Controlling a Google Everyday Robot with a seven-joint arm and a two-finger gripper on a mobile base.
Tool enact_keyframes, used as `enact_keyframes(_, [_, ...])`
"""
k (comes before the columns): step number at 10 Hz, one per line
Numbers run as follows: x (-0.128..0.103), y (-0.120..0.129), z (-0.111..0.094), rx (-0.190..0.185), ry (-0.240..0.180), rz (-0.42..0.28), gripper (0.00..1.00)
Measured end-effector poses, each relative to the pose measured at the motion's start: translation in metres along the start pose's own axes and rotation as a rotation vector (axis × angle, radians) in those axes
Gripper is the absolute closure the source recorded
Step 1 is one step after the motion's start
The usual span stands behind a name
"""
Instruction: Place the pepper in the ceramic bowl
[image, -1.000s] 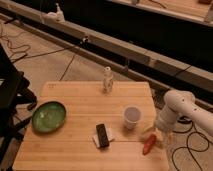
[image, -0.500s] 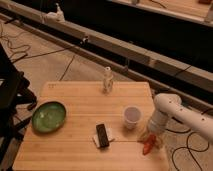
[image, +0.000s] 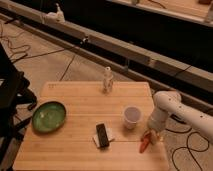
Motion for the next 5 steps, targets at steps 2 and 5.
enact_keyframes(2, [0.013,0.017,-0.033,0.013,0.068,0.042,1.00])
enact_keyframes(5, [0.033,0.035,-0.093,0.032,0.183,0.098,1.00])
